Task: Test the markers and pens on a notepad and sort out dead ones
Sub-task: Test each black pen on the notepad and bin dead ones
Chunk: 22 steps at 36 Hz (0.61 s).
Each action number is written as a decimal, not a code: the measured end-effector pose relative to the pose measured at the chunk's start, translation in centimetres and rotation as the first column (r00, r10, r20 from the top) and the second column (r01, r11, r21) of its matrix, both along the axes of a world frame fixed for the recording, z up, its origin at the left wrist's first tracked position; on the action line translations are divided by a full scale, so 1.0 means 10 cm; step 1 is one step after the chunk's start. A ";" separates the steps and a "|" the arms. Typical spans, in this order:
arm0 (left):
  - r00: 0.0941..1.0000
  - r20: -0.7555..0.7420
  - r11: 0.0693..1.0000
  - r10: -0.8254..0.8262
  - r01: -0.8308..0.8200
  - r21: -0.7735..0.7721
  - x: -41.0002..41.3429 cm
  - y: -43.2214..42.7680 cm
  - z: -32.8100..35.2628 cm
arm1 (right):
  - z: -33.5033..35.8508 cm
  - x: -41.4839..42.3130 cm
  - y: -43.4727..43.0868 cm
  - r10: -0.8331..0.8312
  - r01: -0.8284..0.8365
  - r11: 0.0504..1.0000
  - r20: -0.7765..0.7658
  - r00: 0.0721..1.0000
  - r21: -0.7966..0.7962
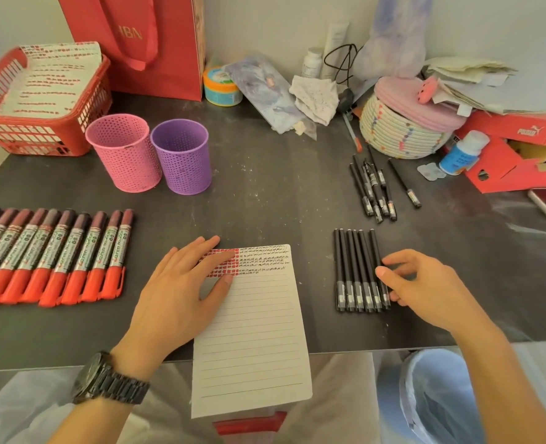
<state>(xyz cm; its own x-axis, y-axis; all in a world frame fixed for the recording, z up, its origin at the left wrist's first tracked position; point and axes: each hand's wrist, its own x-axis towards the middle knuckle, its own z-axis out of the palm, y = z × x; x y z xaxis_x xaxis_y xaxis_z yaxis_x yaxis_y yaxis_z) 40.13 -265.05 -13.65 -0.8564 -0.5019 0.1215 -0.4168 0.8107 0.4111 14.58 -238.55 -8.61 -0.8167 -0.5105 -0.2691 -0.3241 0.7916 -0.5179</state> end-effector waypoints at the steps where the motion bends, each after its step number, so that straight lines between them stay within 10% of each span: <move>1: 1.000 0.003 1.000 -0.001 0.001 0.001 0.00 0.00 0.00 | 0.00 0.01 0.00 -0.003 0.003 1.000 -0.002 1.000 -0.004; 14: 1.000 -0.021 1.000 0.022 -0.021 0.012 0.00 0.02 0.01 | -0.01 -0.04 0.00 0.001 0.000 0.996 -0.012 1.000 0.090; 22: 0.998 -0.045 0.999 0.049 -0.049 0.009 -0.01 0.05 0.00 | 0.13 -0.43 -0.53 0.017 0.000 0.998 -0.282 0.959 0.063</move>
